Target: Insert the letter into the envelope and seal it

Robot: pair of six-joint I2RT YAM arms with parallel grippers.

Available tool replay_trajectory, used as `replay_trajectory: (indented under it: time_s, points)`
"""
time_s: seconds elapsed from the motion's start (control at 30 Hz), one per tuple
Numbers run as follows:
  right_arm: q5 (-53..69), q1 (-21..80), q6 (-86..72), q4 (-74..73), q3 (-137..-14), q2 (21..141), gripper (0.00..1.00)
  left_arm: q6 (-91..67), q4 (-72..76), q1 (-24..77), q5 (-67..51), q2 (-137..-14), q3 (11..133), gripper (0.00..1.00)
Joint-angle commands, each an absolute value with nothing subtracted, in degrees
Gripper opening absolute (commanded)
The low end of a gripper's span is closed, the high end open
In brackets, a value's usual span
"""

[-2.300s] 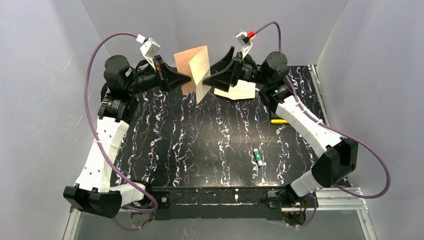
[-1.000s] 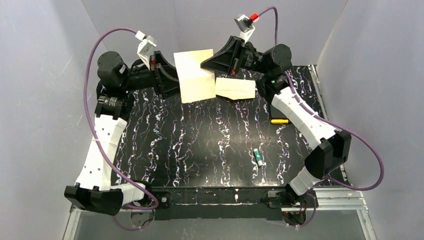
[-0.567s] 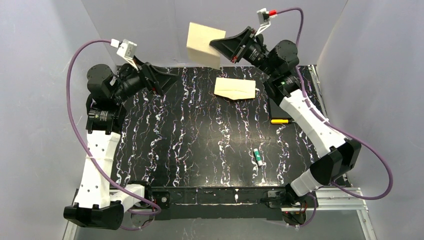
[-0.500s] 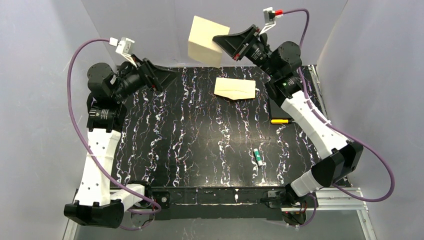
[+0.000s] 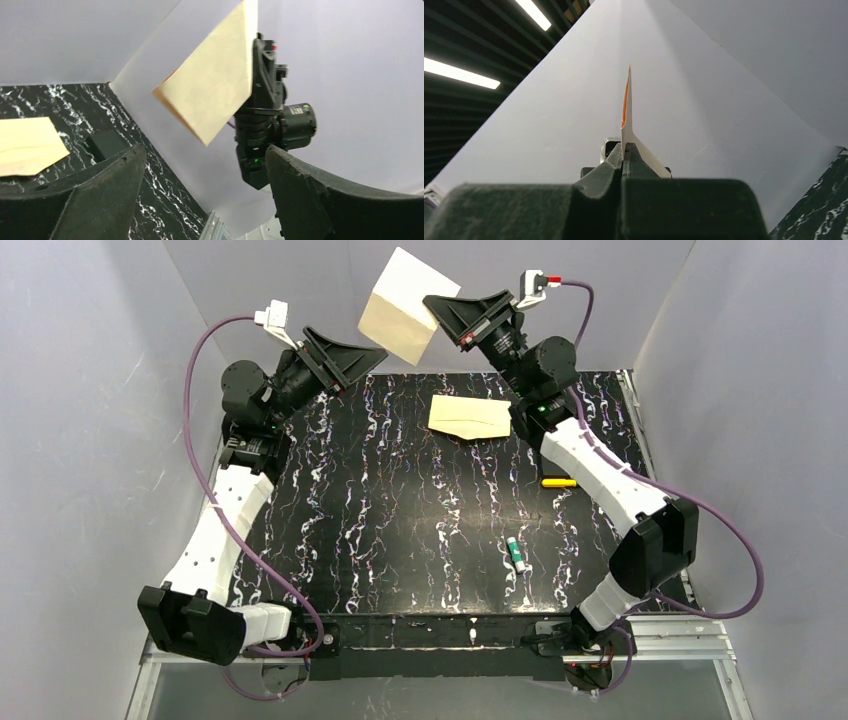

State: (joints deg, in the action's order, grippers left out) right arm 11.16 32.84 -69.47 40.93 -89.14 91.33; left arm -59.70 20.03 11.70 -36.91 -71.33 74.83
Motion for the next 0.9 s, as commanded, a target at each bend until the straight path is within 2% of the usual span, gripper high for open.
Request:
replay_trajectory:
  time_s: [0.0, 0.1, 0.43, 0.47, 0.57, 0.63, 0.73, 0.87]
  points:
    - [7.80, 33.92, -80.81, 46.60, -90.32, 92.34, 0.01, -61.00, 33.42, 13.14, -33.69, -70.94, 73.27, 0.88]
    - [6.12, 33.93, -86.09, 49.56, -87.43, 92.92, 0.01, -61.45, 40.71, 13.35, -35.20, -73.06, 72.71, 0.88]
    - [3.36, 33.97, -97.64, 52.19, -85.43, 94.74, 0.01, -68.55, 49.09, 13.88, -33.08, -79.12, 73.19, 0.83]
    - [3.31, 34.01, -97.70, 51.85, -85.23, 94.80, 0.01, -69.98, 50.58, 14.03, -32.98, -79.74, 73.40, 0.79]
    - [2.90, 34.14, -97.81, 50.46, -83.85, 94.60, 0.01, -76.41, 56.89, 14.15, -33.35, -81.76, 74.20, 0.58]
    - [2.38, 34.19, -97.90, 50.23, -82.86, 94.62, 0.01, -79.14, 60.80, 14.10, -33.07, -82.70, 74.05, 0.50]
    - [1.54, 34.23, -99.04, 49.66, -81.99, 94.87, 0.01, -80.19, 62.12, 14.15, -32.94, -82.77, 73.46, 0.39]
    - [0.64, 34.19, -102.26, 51.10, -80.54, 95.56, 0.01, -79.34, 62.14, 14.14, -33.74, -82.66, 73.02, 0.15]
